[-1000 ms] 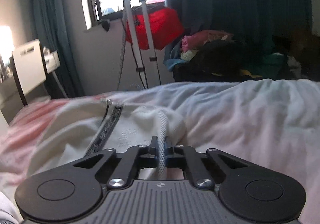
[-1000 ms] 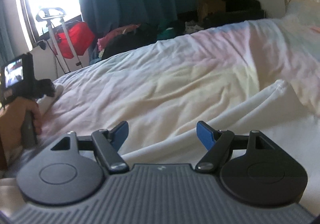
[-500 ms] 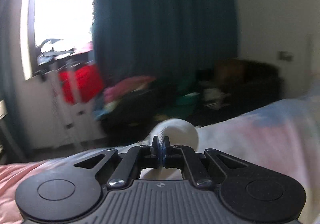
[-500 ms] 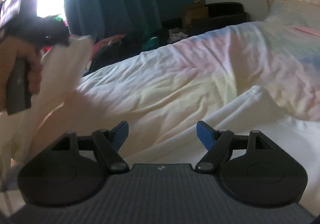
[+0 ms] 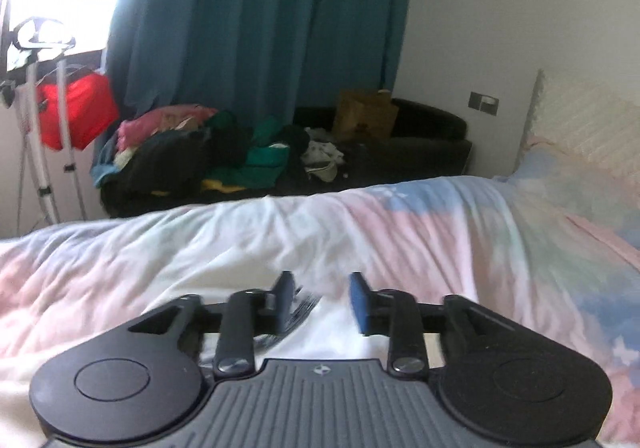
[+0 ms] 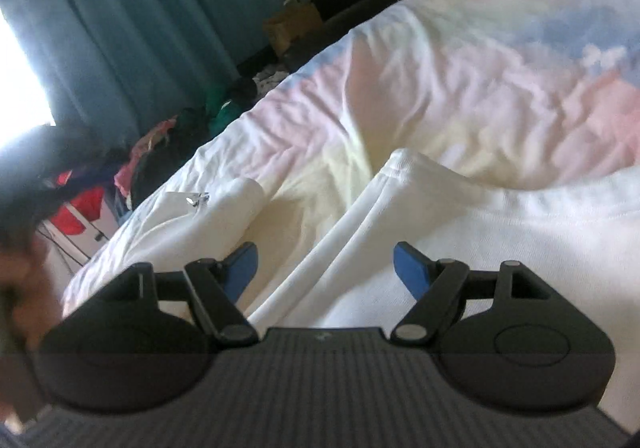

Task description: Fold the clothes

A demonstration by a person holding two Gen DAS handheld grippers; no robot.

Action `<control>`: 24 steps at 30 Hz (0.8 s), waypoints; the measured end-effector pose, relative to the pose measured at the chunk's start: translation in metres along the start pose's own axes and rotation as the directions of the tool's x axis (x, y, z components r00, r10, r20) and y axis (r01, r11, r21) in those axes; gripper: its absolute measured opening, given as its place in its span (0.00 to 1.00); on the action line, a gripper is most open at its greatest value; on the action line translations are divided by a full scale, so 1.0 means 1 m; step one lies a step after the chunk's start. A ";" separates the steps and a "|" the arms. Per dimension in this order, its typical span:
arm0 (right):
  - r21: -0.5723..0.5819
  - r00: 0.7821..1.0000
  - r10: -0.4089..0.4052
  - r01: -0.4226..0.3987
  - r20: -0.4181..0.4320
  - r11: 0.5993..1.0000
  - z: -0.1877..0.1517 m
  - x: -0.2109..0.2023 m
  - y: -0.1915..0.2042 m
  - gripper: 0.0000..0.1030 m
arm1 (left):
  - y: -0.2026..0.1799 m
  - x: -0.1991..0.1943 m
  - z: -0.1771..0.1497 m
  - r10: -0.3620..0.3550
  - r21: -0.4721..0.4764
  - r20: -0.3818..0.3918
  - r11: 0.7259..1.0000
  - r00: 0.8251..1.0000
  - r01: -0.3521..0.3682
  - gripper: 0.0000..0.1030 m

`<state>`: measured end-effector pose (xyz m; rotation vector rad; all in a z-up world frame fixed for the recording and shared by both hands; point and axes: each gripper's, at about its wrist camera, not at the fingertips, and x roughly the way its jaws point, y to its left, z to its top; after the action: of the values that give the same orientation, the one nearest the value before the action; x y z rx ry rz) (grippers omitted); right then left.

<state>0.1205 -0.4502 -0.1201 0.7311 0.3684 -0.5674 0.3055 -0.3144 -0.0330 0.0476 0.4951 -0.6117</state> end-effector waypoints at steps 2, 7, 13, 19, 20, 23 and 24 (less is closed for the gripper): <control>0.013 0.999 0.042 -0.042 0.004 0.999 0.000 -0.001 0.001 0.76 | 0.018 -0.034 -0.010 0.022 -0.027 -0.002 0.999 1.000 -0.023 0.44; 0.024 0.981 0.193 -0.192 -0.006 0.981 -0.004 -0.005 0.010 0.76 | 0.065 -0.150 -0.042 0.150 -0.061 0.021 0.987 0.988 -0.149 0.55; 0.027 0.945 0.320 -0.319 -0.063 0.947 -0.013 -0.011 0.028 0.73 | 0.119 -0.274 -0.090 0.322 -0.135 0.047 0.940 0.946 -0.313 0.63; -0.002 0.922 0.369 -0.372 -0.119 0.928 -0.020 -0.014 0.042 0.73 | 0.165 -0.315 -0.117 0.396 -0.223 0.028 0.898 0.918 -0.380 0.64; 0.001 0.921 0.368 -0.371 -0.131 0.929 -0.021 -0.012 0.043 0.73 | 0.172 -0.318 -0.121 0.403 -0.228 0.031 0.894 0.915 -0.387 0.64; -0.049 0.924 0.334 -0.349 -0.186 0.936 -0.022 0.004 0.053 0.72 | 0.188 -0.321 -0.129 0.435 -0.227 0.014 0.878 0.901 -0.420 0.64; -0.076 0.927 0.316 -0.336 -0.203 0.939 -0.021 0.014 0.058 0.71 | 0.194 -0.320 -0.131 0.439 -0.230 0.006 0.875 0.898 -0.426 0.64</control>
<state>0.1637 -0.4050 -0.1111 0.7235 0.4390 -0.1604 0.1318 0.0412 -0.0215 -0.0725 0.4744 -0.1121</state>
